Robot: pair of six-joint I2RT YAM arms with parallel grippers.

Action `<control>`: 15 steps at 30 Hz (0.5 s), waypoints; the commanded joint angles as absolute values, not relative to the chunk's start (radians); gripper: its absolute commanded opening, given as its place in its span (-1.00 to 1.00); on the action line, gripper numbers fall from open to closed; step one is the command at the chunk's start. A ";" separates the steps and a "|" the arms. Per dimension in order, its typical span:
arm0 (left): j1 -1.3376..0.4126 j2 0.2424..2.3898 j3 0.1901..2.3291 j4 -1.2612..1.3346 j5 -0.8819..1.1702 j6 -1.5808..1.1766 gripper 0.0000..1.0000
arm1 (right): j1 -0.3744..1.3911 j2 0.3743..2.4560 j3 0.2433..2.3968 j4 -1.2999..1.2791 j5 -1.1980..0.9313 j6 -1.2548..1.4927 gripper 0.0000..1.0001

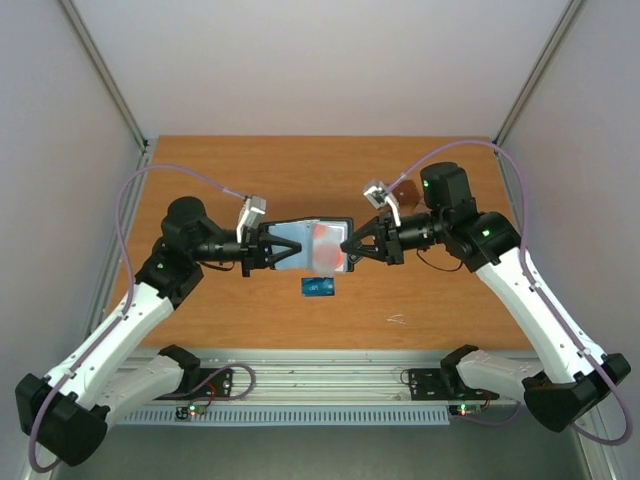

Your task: Take the credit cards out of the card holder

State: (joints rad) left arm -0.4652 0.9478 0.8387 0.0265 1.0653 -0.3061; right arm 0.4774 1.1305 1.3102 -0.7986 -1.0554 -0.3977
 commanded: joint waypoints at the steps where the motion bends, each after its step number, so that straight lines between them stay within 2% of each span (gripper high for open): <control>1: -0.479 0.910 0.819 0.094 1.063 -0.280 -0.99 | 0.547 1.147 1.363 -0.753 -0.952 -0.426 -0.98; 2: -0.483 0.906 0.816 0.111 1.059 -0.279 -0.99 | 0.565 1.152 1.360 -0.748 -0.912 -0.428 -0.95; 7: -0.491 0.897 0.820 0.164 1.057 -0.251 -0.99 | 0.668 1.150 1.330 -0.646 -0.662 -0.440 -0.48; 12: -0.492 0.884 0.819 0.174 1.065 -0.235 -0.99 | 0.746 1.146 1.303 -0.528 -0.534 -0.436 -0.30; 15: -0.492 0.877 0.812 0.187 1.052 -0.245 -0.99 | 0.778 1.168 1.312 -0.514 -0.508 -0.437 -0.12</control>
State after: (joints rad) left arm -0.4881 0.9031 0.8143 0.0822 1.0531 -0.2588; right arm 0.7372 1.1515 1.3121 -0.6083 -0.6117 -0.4290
